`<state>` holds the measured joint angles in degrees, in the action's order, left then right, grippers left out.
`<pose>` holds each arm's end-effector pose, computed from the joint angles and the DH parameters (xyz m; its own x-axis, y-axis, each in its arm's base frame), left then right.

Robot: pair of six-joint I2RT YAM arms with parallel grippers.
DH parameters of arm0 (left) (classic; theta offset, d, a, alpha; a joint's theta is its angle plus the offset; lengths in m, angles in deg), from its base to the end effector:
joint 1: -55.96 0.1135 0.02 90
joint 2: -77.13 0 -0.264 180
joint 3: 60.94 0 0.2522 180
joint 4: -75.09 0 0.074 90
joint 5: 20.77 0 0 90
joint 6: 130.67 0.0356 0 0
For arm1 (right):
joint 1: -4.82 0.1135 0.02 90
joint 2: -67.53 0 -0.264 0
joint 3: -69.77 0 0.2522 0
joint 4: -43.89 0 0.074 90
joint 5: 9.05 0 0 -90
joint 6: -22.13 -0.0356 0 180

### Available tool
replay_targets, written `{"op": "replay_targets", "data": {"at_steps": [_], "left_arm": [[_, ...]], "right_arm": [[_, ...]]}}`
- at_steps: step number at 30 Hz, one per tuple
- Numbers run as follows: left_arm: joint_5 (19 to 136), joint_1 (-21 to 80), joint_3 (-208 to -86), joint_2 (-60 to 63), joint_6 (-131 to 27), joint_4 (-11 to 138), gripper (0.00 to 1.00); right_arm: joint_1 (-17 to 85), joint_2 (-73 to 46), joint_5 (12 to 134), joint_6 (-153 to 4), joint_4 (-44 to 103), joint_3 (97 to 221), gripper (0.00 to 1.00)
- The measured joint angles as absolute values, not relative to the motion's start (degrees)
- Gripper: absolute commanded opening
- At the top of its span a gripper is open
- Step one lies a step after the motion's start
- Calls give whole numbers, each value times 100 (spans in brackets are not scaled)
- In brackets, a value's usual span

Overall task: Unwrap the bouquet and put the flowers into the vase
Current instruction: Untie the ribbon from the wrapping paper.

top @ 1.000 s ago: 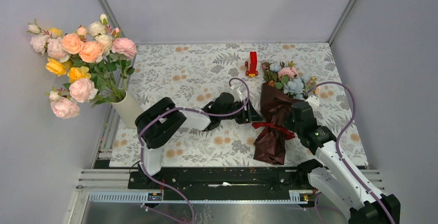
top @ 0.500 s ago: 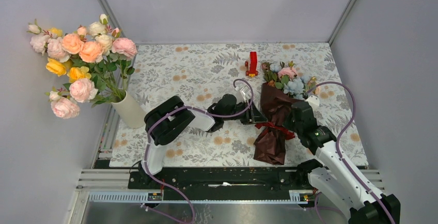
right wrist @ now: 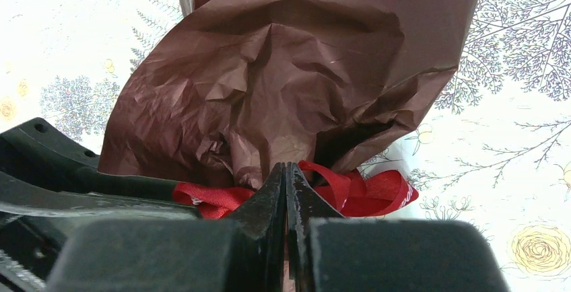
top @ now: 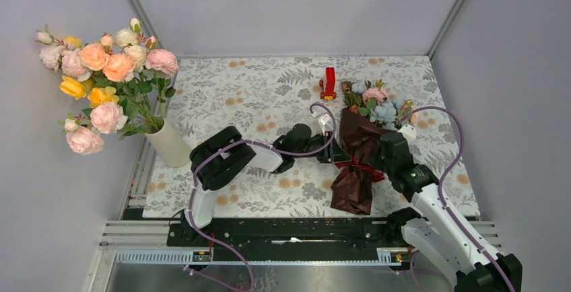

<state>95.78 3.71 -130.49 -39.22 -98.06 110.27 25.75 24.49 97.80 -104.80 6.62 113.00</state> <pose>0.2406 -0.3367 0.1449 -0.8880 -0.0839 -0.4520 0.4218 0.2427 -0.8736 0.1582 0.0495 0.2294 -0.5258 0.4146 -0.7427 0.2377 0.9100 0.3396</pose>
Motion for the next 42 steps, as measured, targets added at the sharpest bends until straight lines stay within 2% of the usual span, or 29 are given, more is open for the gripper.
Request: {"op": "replay_targets", "data": {"at_steps": [8, 26, 34, 42], "left_arm": [[9372, 190, -13060, -3710, -9115, 10197, 17], [8697, 41, -13234, -3205, -8092, 9257, 14], [8583, 8, -13287, -3205, -7968, 9113, 0], [8367, -9, -13287, -3105, -7793, 9034, 0]], "right_arm": [[2575, 2506, 9777, -10482, 662, 11298, 0], [2575, 2554, 9670, -10482, 662, 11298, 0], [2575, 2554, 9646, -10482, 662, 11298, 0], [2575, 2554, 9653, -10465, 662, 11298, 0]]}}
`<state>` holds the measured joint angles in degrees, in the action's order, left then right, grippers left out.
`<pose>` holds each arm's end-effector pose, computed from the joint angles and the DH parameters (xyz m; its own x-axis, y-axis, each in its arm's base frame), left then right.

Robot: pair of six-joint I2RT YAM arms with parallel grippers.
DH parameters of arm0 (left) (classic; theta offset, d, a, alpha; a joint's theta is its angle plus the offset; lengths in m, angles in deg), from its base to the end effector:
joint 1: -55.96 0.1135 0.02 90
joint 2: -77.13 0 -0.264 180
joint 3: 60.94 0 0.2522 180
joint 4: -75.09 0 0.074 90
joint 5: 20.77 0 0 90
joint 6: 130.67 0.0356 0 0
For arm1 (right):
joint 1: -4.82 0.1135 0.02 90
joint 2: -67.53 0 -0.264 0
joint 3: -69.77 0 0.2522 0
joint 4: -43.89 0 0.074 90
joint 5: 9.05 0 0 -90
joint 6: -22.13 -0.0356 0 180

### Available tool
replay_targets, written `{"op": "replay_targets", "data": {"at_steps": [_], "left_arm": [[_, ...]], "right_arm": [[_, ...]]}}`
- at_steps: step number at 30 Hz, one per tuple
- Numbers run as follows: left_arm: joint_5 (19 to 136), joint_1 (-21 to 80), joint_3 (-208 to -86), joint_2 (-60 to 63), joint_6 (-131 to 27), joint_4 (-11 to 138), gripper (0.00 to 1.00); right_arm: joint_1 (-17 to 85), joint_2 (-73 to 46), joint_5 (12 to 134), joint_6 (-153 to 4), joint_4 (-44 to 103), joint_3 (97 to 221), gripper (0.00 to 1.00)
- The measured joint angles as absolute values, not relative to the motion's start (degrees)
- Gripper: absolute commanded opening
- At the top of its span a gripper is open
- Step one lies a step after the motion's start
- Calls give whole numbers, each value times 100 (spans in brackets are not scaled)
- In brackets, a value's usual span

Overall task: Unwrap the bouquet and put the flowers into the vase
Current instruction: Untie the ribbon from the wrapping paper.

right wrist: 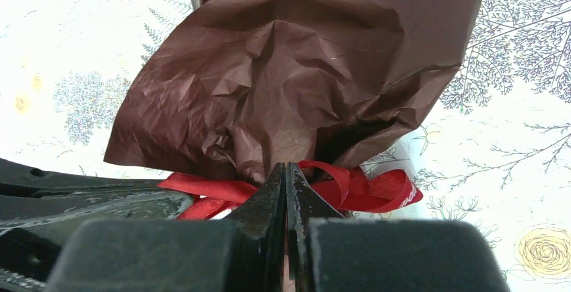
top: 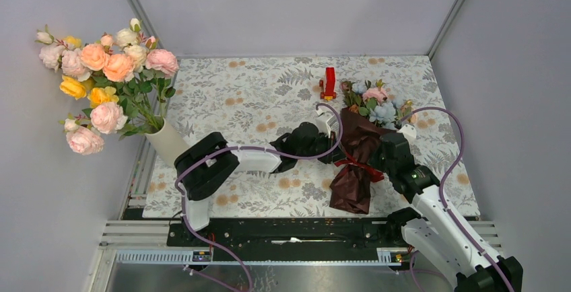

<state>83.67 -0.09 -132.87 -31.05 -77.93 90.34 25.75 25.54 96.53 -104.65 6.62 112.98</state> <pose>0.2199 -0.3426 0.1763 -0.7244 0.0261 -0.6889 0.6217 0.4567 -0.6363 0.1561 0.0495 0.2318 -0.5248 0.4168 -0.7422 0.2160 0.9086 0.3575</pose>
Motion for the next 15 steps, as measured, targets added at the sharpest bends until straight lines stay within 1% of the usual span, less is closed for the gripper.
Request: {"op": "replay_targets", "data": {"at_steps": [7, 15], "left_arm": [[8128, -13, -13287, -2771, -7452, 8899, 0], [8039, -13, -13287, -2711, -6991, 8676, 0]], "right_arm": [[2575, 2554, 9714, -10377, 660, 11298, 0], [2575, 2558, 9891, -10283, 632, 11298, 0]]}}
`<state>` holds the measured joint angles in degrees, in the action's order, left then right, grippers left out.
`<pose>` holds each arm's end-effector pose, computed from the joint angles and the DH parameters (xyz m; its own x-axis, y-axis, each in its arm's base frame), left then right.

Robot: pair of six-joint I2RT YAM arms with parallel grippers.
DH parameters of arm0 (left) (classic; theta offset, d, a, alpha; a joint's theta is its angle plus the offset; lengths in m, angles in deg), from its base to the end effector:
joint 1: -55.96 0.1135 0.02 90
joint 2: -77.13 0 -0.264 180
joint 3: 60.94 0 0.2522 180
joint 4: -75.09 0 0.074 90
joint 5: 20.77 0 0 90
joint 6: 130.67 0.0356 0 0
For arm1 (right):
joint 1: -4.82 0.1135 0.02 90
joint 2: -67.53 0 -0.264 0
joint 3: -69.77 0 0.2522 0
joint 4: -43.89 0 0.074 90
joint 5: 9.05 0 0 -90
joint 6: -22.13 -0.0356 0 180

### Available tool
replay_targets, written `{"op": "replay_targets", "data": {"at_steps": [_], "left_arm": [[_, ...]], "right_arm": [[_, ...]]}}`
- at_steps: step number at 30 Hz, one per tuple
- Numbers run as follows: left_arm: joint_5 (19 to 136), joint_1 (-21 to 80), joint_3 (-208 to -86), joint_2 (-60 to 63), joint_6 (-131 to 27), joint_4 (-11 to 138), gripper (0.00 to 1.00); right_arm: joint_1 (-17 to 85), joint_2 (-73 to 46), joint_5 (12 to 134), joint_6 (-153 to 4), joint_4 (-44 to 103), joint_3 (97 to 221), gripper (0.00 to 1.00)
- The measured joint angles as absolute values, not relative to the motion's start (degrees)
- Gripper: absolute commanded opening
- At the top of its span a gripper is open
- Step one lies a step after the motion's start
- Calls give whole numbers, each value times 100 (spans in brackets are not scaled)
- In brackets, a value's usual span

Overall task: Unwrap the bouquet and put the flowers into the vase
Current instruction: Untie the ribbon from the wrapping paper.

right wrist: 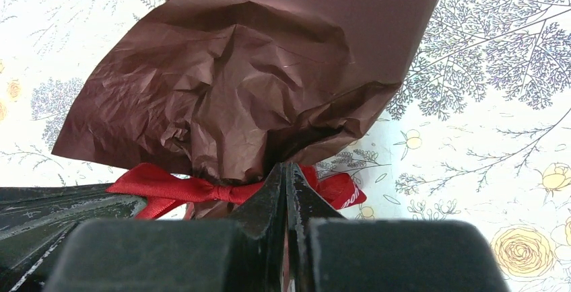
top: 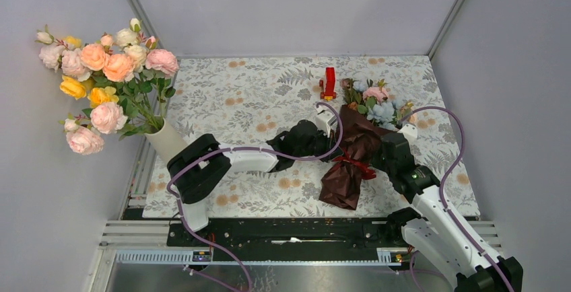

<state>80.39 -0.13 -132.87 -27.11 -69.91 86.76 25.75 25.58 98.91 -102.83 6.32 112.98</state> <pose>0.2175 -0.3358 0.1962 -0.6187 0.0613 -0.7832 0.7026 0.4893 -0.5166 0.1559 0.0479 0.2317 -0.5150 0.3866 -0.7650 0.2286 0.9221 0.3121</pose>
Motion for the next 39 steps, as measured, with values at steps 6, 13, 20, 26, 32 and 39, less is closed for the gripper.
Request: {"op": "replay_targets", "data": {"at_steps": [6, 13, 20, 26, 32, 39], "left_arm": [[7962, -13, -13289, -2524, -6582, 8333, 0], [7947, -18, -13320, -2277, -6399, 8037, 2], [8194, -35, -13315, -2263, -6525, 8020, 4], [8360, -201, -13178, -2263, -6779, 8044, 5], [8437, -523, -13086, -2266, -6973, 8105, 11], [8443, -732, -12924, -2272, -7166, 8219, 35]], "right_arm": [[2575, 2617, 9939, -10261, 619, 11298, 0], [2575, 2683, 9948, -10261, 610, 11285, 0], [2575, 2718, 9946, -10261, 593, 11246, 0], [2575, 2718, 9946, -10261, 597, 11226, 0], [2575, 2720, 9946, -10261, 575, 11211, 0], [2575, 2720, 9946, -10264, 555, 11211, 0]]}}
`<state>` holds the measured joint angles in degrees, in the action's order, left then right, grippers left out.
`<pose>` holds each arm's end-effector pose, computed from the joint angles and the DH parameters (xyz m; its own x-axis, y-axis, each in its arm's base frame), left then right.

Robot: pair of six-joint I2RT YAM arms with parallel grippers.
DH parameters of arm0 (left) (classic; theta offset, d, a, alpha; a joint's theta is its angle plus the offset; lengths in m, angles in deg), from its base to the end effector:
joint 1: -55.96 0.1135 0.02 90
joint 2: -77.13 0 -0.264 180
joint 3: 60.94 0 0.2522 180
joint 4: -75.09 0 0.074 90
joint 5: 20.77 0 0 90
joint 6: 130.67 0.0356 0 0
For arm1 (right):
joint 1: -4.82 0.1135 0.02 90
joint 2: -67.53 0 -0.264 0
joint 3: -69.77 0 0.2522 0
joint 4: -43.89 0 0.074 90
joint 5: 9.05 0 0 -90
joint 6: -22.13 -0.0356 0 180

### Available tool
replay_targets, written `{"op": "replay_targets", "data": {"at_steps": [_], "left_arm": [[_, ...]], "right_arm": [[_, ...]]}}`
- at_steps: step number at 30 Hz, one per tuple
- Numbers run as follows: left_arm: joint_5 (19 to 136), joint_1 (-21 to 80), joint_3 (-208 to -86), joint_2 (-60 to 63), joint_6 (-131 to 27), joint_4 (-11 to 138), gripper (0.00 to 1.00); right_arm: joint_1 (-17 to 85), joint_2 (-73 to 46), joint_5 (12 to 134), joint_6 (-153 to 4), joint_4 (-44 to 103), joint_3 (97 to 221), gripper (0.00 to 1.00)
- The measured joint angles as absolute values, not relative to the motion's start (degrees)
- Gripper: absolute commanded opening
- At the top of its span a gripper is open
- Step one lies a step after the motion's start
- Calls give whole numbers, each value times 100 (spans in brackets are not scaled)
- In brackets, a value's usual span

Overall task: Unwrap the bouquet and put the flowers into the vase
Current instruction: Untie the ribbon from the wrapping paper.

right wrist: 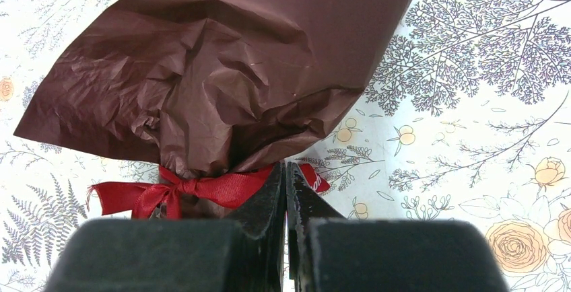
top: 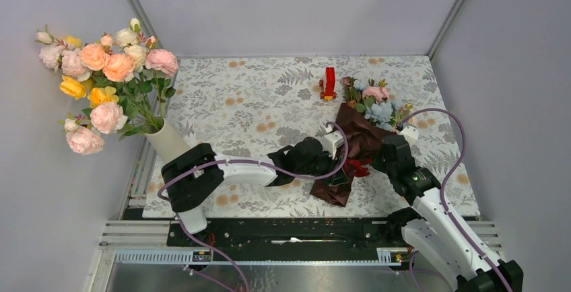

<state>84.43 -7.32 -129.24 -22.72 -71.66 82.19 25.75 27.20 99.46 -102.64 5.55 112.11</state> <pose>0.1619 -0.3425 0.1968 -0.6586 0.2033 -0.7245 0.7351 0.3796 -0.5617 0.1512 0.0457 0.2294 -0.5115 0.3834 -0.7690 0.2335 0.9233 0.3049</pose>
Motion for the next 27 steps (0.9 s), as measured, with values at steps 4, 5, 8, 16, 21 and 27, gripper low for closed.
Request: {"op": "replay_targets", "data": {"at_steps": [4, 5, 8, 16, 21, 27], "left_arm": [[8367, -737, -12826, -2257, -7190, 8105, 58], [8284, -737, -12810, -2196, -7150, 7998, 63], [8120, -691, -12756, -1824, -7096, 7681, 74], [8083, -29, -12749, -500, -7052, 7428, 88], [8207, 415, -12749, -685, -7174, 7439, 81], [8601, 776, -12660, -1494, -7671, 7734, 66]], "right_arm": [[2575, 2720, 9946, -10264, 555, 11211, 0], [2575, 2720, 9948, -10264, 555, 11211, 0], [2575, 2720, 9948, -10264, 555, 11208, 0], [2575, 2731, 9954, -10261, 553, 11193, 0], [2575, 2687, 9957, -10259, 555, 11193, 0], [2575, 2595, 9954, -10259, 560, 11193, 0]]}}
